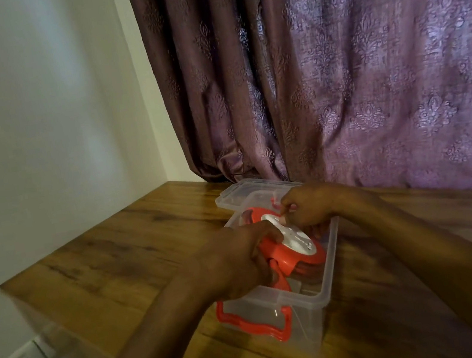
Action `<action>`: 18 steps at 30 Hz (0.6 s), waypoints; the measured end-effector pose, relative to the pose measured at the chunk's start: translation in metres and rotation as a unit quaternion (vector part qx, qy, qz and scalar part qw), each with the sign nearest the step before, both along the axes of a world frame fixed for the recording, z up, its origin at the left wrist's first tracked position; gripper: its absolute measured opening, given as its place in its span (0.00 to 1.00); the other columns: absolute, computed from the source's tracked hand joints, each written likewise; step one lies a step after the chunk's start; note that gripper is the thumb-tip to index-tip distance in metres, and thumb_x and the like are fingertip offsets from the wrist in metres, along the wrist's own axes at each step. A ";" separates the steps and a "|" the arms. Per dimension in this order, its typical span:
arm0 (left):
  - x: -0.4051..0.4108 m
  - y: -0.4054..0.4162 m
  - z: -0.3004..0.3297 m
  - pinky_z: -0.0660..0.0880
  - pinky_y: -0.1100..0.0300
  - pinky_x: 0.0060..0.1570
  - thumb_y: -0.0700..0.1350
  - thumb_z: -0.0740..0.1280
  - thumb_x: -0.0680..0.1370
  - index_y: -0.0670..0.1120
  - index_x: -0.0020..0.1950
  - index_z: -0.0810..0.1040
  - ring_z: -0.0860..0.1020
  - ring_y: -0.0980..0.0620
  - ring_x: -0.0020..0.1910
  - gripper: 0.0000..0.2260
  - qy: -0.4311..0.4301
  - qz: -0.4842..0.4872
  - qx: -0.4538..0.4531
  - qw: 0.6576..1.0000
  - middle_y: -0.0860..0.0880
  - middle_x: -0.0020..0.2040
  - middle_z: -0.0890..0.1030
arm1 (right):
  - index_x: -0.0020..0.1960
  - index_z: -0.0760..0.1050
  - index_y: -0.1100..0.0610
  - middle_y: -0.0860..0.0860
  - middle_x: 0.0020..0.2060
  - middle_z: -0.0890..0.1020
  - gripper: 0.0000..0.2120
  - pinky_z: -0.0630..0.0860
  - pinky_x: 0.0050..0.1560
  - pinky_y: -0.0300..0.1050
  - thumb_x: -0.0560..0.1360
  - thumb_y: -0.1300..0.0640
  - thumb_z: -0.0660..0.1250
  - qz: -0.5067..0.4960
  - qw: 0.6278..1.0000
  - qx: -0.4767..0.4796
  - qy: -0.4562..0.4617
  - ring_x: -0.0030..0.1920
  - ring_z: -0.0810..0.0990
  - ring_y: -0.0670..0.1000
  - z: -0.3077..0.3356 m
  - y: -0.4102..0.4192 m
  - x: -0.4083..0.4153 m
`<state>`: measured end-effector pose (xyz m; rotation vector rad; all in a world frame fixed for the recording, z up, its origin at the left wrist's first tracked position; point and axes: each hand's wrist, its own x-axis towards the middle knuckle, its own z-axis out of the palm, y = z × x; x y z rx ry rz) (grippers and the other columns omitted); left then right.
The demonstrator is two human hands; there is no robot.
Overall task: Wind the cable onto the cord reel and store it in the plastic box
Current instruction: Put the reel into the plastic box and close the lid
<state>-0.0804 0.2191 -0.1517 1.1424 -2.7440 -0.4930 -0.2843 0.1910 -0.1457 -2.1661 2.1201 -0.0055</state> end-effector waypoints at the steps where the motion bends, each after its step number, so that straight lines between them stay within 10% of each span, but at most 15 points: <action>1: -0.002 0.000 0.001 0.69 0.67 0.42 0.47 0.73 0.75 0.60 0.67 0.70 0.79 0.53 0.53 0.23 -0.014 0.002 -0.012 1.000 0.52 0.52 0.83 | 0.54 0.78 0.53 0.52 0.48 0.82 0.14 0.76 0.44 0.43 0.76 0.45 0.63 0.003 1.000 0.005 -0.001 0.38 0.76 0.51 0.000 -0.001 0.000; 6: -0.006 -0.006 0.008 0.67 0.64 0.44 0.50 0.71 0.75 0.59 0.64 0.70 0.74 0.50 0.54 0.20 -0.086 -0.011 0.013 0.996 0.47 0.66 0.74 | 0.63 0.73 0.50 0.47 0.53 0.76 0.21 0.74 0.53 0.44 0.73 0.43 0.66 0.017 0.999 0.003 -0.052 0.50 0.76 0.49 0.003 -0.003 -0.004; 12: -0.002 -0.013 0.009 0.74 0.60 0.53 0.54 0.67 0.78 0.59 0.61 0.75 0.75 0.54 0.52 0.12 -0.116 -0.039 0.068 0.990 0.57 0.51 0.75 | 0.61 0.74 0.46 0.42 0.43 0.74 0.15 0.68 0.42 0.38 0.74 0.47 0.66 0.056 0.993 -0.043 -0.097 0.41 0.73 0.43 0.004 -0.003 -0.011; 18: -0.005 -0.027 0.005 0.73 0.68 0.34 0.46 0.65 0.79 0.55 0.45 0.81 0.77 0.62 0.32 0.07 0.068 0.012 -0.059 0.996 0.55 0.42 0.83 | 0.49 0.81 0.52 0.46 0.32 0.81 0.06 0.79 0.31 0.47 0.74 0.54 0.67 0.052 0.967 -0.132 -0.212 0.26 0.79 0.49 0.008 -0.004 -0.027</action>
